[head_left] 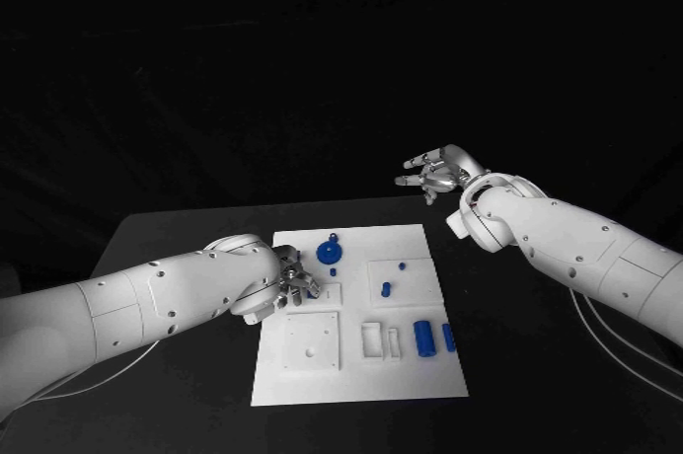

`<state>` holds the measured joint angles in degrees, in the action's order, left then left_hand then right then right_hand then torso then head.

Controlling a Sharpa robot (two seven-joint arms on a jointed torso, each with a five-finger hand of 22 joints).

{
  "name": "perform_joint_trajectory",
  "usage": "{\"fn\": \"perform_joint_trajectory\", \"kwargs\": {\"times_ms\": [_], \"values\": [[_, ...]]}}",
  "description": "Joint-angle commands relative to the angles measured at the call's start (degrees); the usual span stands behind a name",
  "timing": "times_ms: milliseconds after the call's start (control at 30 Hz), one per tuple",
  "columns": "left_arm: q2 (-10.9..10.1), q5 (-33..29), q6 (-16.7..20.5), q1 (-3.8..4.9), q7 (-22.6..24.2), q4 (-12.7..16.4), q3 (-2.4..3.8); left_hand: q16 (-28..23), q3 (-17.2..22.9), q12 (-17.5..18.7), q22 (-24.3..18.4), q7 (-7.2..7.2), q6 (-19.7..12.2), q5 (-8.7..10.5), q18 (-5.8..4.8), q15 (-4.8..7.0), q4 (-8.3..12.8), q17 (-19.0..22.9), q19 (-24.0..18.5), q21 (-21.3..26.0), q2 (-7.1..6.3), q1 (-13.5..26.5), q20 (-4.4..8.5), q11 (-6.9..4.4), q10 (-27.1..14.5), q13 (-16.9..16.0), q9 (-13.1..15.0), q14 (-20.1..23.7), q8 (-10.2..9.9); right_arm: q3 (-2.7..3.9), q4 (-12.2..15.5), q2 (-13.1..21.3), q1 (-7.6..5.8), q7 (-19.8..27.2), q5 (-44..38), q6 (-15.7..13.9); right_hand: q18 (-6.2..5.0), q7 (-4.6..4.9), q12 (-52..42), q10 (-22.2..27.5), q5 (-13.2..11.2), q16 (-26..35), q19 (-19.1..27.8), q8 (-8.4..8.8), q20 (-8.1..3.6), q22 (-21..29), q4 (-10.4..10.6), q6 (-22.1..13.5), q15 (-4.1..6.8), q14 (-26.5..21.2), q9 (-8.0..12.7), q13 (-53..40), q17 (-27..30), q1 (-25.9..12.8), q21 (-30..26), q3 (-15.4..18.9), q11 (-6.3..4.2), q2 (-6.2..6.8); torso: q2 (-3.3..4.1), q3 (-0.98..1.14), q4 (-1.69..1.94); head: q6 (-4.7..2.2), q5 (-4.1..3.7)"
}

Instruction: Assemble the parts on the task board

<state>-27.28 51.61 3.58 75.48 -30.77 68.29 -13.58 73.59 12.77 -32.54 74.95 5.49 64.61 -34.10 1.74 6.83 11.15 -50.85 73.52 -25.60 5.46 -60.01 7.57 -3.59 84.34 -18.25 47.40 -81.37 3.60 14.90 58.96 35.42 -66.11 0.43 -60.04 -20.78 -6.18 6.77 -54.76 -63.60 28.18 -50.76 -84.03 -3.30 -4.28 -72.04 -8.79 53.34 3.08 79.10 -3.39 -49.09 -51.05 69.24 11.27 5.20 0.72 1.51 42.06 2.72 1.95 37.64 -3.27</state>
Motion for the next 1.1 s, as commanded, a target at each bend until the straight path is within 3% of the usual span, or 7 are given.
{"fn": "perform_joint_trajectory", "kwargs": {"times_ms": [33, 467, 1100], "values": [[0.5, -1.8, -2.5, -0.26, 1.4, 0.3, -0.09, 0.3, 0.0, -0.4, 1.1, -7.77, 14.3, 0.34, -0.03, 0.03, -0.6, -0.2, 0.3, 0.3, 1.46, -0.5, -0.32, -0.89, 2.5, -0.1, 0.1, -0.5, 0.4, 0.04, -0.2, -0.1, 0.00, 0.0, -0.2, 1.0, -0.77, 0.07, -0.3, 0.2, 0.2, 0.2, -1.8, -0.12, 0.00, 0.1, -0.4, 0.1, 0.21, -0.3, -0.1, 0.0, 0.1, -0.3, -0.2, 0.0, -0.05, -0.34, -0.01, 0.00, 0.01, 0.04, -0.04], [1.1, -1.9, -2.4, -0.12, 1.7, -0.5, -0.06, 0.5, 0.1, -0.6, 1.0, -7.83, 14.4, 2.00, 0.08, 0.04, -1.3, -0.3, 0.3, 0.3, 2.17, -0.1, -0.40, -0.92, 2.5, -0.3, 0.4, -0.6, 0.3, 0.03, -0.4, -0.2, 0.02, -0.1, -0.3, 1.4, -0.77, 0.09, -0.3, 0.3, 0.4, 0.2, -1.8, -0.12, -0.01, 0.0, -1.0, 0.0, 0.21, -0.3, -0.1, 0.1, 0.1, -0.2, -0.3, -0.2, -0.06, -0.50, 0.00, -0.02, -0.03, -0.08, -0.19], [2.5, -1.0, -5.5, 0.30, 1.1, -2.3, -0.03, 0.6, 0.3, -0.7, 1.1, -7.85, 14.4, 2.14, 0.05, 0.06, -1.0, -0.5, 0.3, 0.2, 2.13, -0.5, -0.37, -0.93, 2.5, -0.4, 0.7, -0.6, 0.3, 0.03, -0.8, -0.6, 0.21, -0.1, -0.3, 1.9, -0.76, 0.10, -0.2, 0.3, 0.7, 0.2, -1.8, -0.13, -0.02, 0.0, -1.7, 0.0, 0.22, -0.3, -0.1, 0.1, 0.1, -0.5, -0.3, -0.6, -0.06, -0.65, -0.06, -0.04, -0.01, -0.01, -0.61]]}}
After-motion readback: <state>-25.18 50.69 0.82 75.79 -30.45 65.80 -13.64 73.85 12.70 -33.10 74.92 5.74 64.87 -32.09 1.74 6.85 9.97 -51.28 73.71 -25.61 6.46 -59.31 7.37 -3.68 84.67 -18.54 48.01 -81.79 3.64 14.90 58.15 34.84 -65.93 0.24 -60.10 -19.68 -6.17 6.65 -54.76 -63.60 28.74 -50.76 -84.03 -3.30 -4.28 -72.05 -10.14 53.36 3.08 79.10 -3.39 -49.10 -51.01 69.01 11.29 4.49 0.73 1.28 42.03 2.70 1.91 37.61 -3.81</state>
